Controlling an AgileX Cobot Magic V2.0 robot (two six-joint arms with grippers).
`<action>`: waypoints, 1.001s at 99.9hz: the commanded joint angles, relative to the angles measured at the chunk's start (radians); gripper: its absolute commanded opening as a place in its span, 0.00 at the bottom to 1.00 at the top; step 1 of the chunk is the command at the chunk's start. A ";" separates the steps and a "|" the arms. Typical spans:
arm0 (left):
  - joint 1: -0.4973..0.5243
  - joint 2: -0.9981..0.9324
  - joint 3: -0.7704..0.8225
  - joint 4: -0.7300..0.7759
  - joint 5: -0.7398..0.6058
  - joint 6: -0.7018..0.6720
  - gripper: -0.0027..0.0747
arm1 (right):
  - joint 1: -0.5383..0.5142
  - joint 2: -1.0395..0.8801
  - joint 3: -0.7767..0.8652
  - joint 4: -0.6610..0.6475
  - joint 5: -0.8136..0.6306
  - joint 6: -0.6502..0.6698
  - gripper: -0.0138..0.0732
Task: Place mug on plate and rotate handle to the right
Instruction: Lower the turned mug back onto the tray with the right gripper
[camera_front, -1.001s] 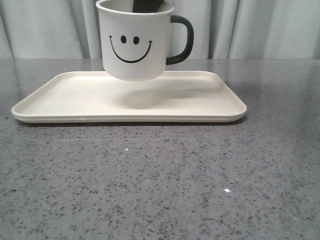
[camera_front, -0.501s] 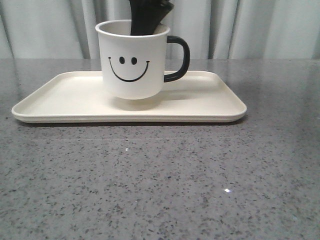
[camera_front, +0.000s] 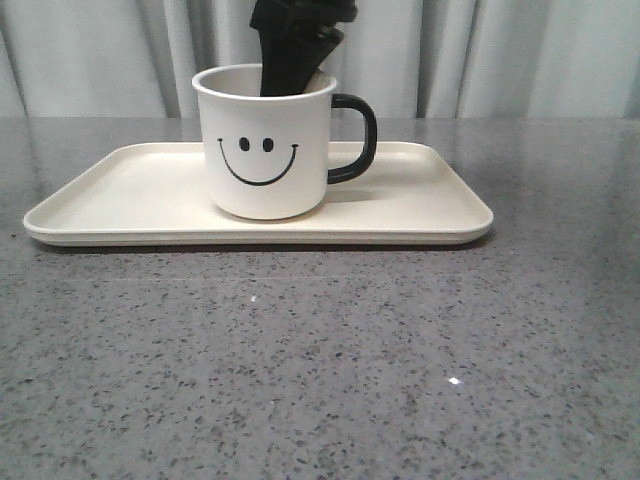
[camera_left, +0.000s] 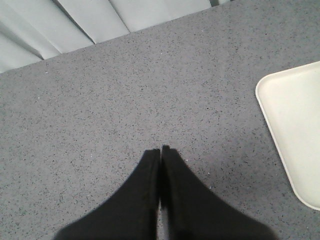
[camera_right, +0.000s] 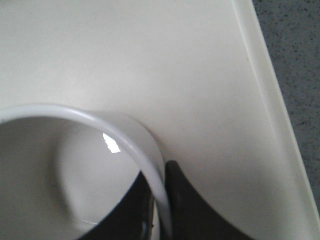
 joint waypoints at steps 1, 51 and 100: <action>0.001 -0.019 -0.023 0.002 -0.018 -0.012 0.01 | -0.003 -0.054 -0.029 0.025 0.055 -0.009 0.02; 0.001 -0.019 -0.023 0.002 -0.018 -0.012 0.01 | -0.003 -0.054 -0.029 0.025 0.065 -0.009 0.02; 0.001 -0.019 -0.023 0.002 -0.018 -0.012 0.01 | -0.003 -0.054 -0.029 0.025 0.062 -0.009 0.29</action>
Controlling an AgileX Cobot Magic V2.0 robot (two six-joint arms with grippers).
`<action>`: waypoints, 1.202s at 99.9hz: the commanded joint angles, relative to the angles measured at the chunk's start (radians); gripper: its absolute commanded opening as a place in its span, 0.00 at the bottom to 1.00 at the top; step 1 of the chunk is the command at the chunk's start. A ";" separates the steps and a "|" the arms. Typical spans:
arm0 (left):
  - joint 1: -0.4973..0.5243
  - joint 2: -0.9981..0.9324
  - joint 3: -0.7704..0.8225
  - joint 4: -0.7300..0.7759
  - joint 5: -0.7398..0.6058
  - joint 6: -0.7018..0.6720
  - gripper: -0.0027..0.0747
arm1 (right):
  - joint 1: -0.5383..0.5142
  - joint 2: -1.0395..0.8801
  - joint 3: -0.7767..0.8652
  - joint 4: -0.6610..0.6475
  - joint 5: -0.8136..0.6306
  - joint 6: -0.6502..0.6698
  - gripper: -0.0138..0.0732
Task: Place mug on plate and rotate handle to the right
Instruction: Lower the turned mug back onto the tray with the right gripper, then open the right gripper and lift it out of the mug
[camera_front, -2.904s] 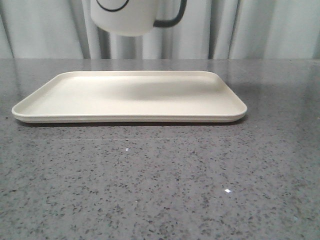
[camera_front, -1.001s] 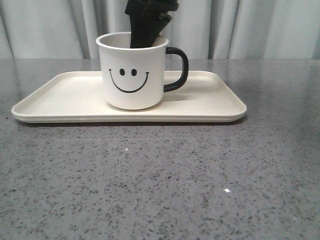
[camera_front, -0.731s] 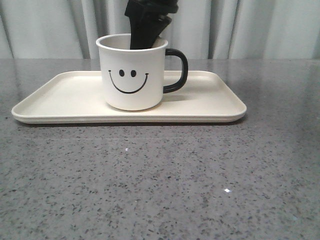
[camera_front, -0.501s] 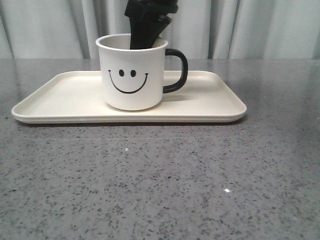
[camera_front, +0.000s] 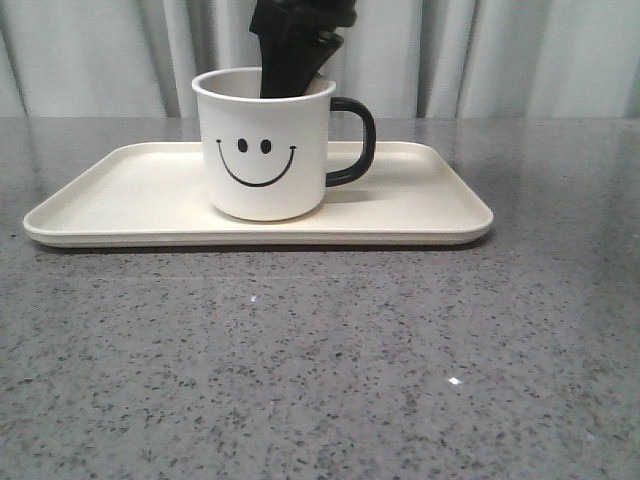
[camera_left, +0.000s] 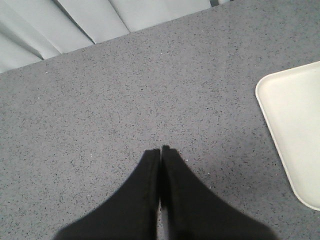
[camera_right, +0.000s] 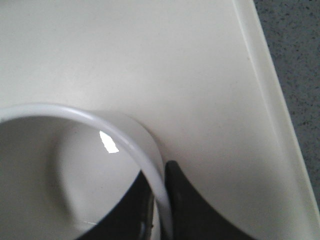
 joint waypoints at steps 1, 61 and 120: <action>0.001 -0.019 -0.023 0.003 -0.018 -0.012 0.01 | -0.003 -0.056 -0.029 0.017 0.065 -0.009 0.29; 0.001 -0.019 -0.023 0.003 -0.018 -0.012 0.01 | -0.003 -0.065 -0.055 0.017 0.038 -0.009 0.30; 0.001 -0.019 -0.023 0.003 -0.018 -0.012 0.01 | -0.003 -0.112 -0.171 0.094 0.044 -0.009 0.30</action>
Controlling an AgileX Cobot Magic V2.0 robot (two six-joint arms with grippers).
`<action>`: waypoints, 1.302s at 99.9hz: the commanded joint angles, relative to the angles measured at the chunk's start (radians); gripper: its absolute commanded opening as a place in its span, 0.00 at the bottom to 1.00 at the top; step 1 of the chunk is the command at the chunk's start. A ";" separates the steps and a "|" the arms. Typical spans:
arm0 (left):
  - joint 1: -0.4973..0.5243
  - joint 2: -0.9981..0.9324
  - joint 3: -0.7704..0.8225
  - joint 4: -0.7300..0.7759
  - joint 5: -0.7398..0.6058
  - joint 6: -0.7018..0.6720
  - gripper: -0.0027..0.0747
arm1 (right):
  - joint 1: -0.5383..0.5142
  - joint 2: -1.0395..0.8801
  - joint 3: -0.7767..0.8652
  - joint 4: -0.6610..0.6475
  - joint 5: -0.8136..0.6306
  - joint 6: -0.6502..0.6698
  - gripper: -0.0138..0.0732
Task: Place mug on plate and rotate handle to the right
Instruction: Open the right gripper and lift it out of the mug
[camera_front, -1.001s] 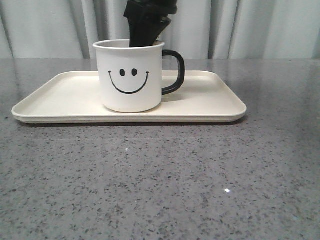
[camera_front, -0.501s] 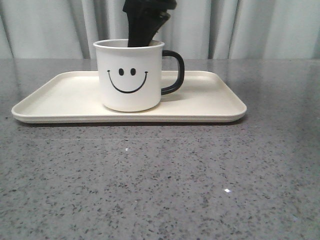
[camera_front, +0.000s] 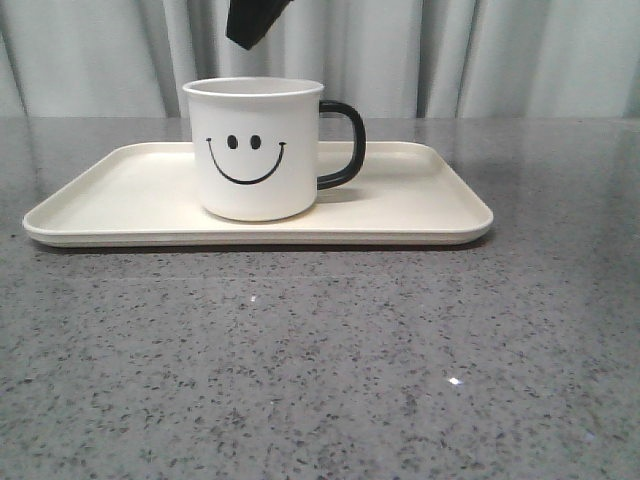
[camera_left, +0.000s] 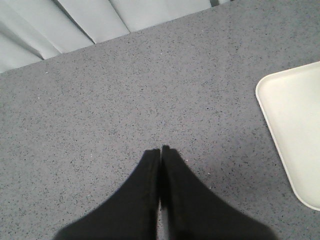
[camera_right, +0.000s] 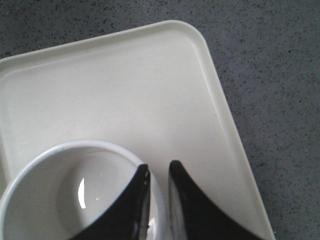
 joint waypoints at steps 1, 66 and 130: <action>0.001 -0.019 -0.023 0.003 -0.018 -0.012 0.01 | -0.004 -0.101 -0.033 0.030 0.036 -0.009 0.30; 0.001 -0.019 -0.023 0.003 -0.034 -0.012 0.01 | -0.275 -0.532 -0.029 0.029 -0.287 0.220 0.26; 0.001 -0.019 -0.023 -0.009 -0.051 -0.012 0.01 | -0.758 -1.078 0.519 0.031 -0.628 0.388 0.02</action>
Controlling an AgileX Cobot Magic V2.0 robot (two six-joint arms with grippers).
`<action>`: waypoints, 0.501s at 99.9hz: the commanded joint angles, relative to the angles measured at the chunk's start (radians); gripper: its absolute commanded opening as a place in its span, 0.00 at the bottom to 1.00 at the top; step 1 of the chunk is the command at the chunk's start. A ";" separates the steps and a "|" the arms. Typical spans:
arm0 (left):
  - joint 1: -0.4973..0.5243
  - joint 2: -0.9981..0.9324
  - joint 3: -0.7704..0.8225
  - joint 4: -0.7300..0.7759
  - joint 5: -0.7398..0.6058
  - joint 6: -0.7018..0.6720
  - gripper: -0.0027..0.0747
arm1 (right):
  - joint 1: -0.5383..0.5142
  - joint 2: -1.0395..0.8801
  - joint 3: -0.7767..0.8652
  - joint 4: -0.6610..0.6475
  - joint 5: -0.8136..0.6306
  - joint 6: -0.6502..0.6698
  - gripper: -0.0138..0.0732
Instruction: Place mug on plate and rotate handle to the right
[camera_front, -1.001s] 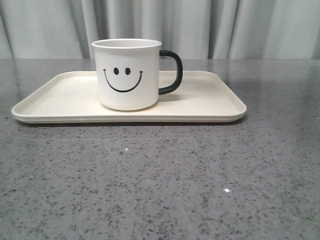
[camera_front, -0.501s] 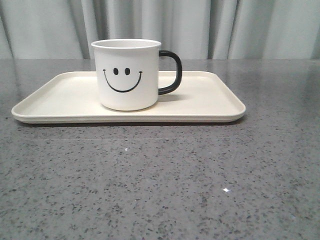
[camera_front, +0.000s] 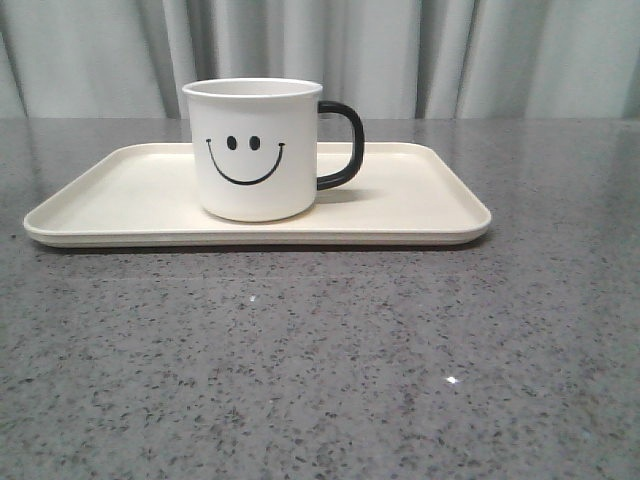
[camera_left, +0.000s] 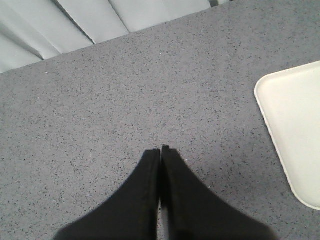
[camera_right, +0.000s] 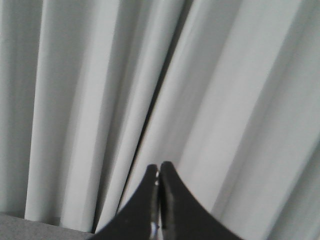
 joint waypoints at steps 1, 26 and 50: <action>0.001 -0.019 -0.023 -0.007 -0.053 -0.012 0.01 | -0.026 -0.122 0.184 0.013 -0.188 0.024 0.02; 0.001 -0.028 -0.021 -0.065 -0.098 -0.012 0.01 | -0.026 -0.440 0.740 0.009 -0.409 0.034 0.02; 0.001 -0.110 0.047 -0.105 -0.184 -0.012 0.01 | -0.026 -0.622 0.987 -0.006 -0.459 0.034 0.02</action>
